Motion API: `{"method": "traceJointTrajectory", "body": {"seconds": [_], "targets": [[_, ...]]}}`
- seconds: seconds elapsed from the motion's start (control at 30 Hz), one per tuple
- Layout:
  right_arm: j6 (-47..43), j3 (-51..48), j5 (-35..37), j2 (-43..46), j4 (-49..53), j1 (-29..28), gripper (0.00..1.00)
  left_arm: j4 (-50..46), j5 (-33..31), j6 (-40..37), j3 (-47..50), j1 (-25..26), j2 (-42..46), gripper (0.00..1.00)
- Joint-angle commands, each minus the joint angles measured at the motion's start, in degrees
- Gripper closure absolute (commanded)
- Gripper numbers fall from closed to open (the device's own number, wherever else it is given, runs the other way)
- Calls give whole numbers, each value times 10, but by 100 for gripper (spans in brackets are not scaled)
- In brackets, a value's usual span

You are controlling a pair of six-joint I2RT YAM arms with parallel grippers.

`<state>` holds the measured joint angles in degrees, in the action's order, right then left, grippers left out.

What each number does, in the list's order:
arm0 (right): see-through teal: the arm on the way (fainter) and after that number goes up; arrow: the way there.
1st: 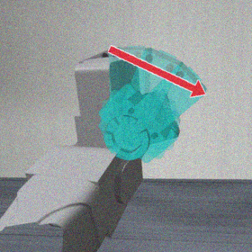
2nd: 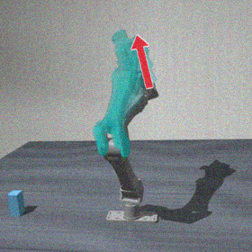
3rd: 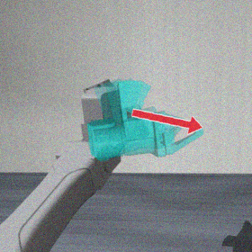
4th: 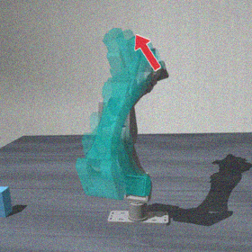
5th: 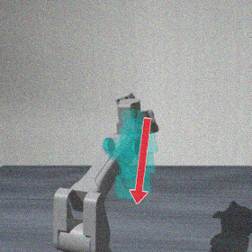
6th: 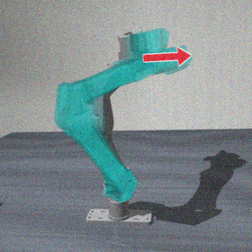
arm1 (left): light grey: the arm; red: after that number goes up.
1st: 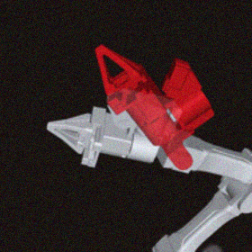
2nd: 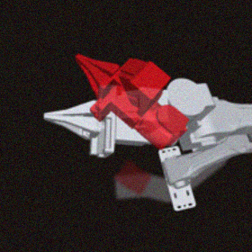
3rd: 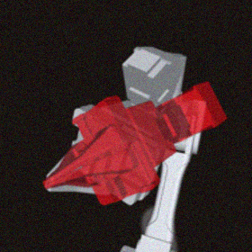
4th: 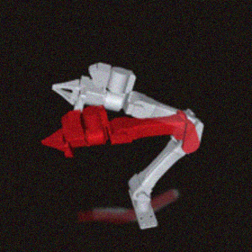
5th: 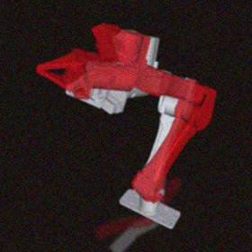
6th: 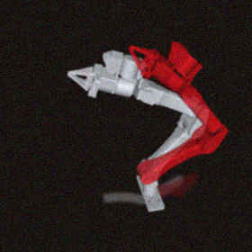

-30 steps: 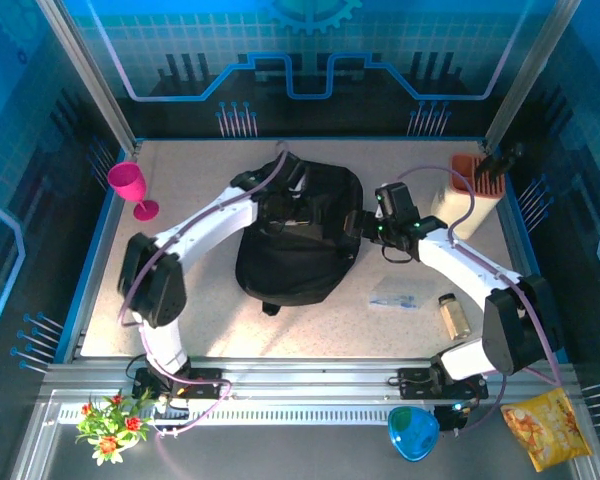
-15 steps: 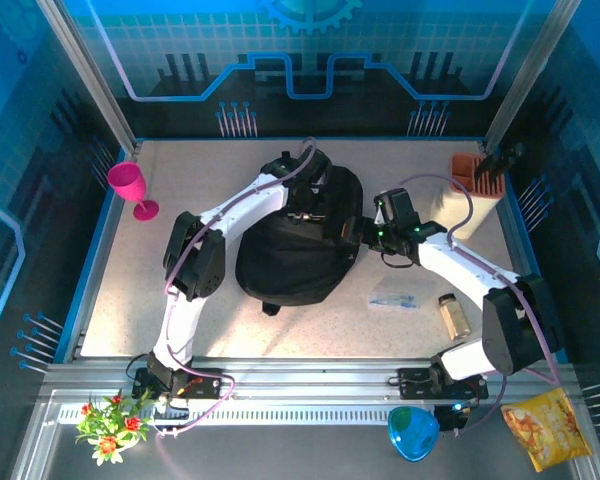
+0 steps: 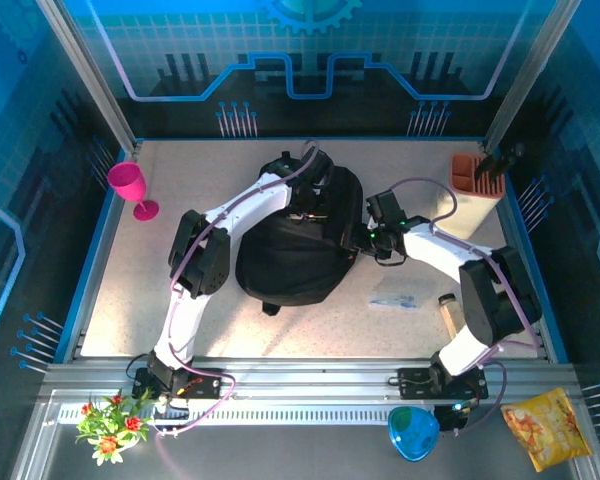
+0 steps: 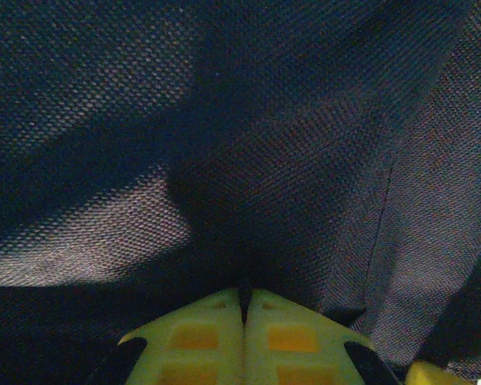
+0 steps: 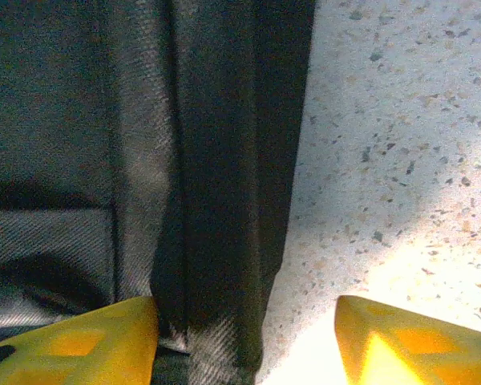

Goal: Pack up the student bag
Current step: Unzip the student bag at the top-center of the table.

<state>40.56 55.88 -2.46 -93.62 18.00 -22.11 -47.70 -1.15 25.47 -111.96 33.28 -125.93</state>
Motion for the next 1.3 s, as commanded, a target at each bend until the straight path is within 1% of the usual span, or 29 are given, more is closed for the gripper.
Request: {"method": "traceJointTrajectory", "body": {"seconds": [0.0,0.13,0.37,0.5,0.6,0.67,0.73,0.8,0.83,0.9,1.03,1.13,1.27], "targets": [[1,36,58,-32,53,-6,44,-1,-37,-5,20,-5,48,100],[2,60,107,-61,83,-6,48,24,-70,3,89,-35,101,100],[-14,106,127,-103,99,-5,51,54,-87,17,214,-105,179,100],[-26,140,131,-130,107,-5,52,66,-102,27,290,-139,229,100],[-43,160,124,-139,100,-6,52,76,-100,38,344,-157,269,100],[-56,167,114,-131,93,-9,50,83,-99,45,376,-160,293,100],[-63,171,107,-104,98,-12,47,88,-88,52,401,-161,317,100],[-61,162,112,-66,112,-16,40,96,-80,58,424,-161,342,91],[-51,152,119,-44,125,-17,34,103,-78,60,436,-161,358,85],[-25,124,135,-3,152,-19,32,114,-79,63,457,-162,388,67],[48,51,177,75,219,-32,22,125,-78,57,484,-168,442,40],[113,-1,194,126,259,-43,16,126,-73,39,495,-173,473,31],[191,-45,179,162,299,-63,13,127,-67,12,504,-179,505,21]]}}
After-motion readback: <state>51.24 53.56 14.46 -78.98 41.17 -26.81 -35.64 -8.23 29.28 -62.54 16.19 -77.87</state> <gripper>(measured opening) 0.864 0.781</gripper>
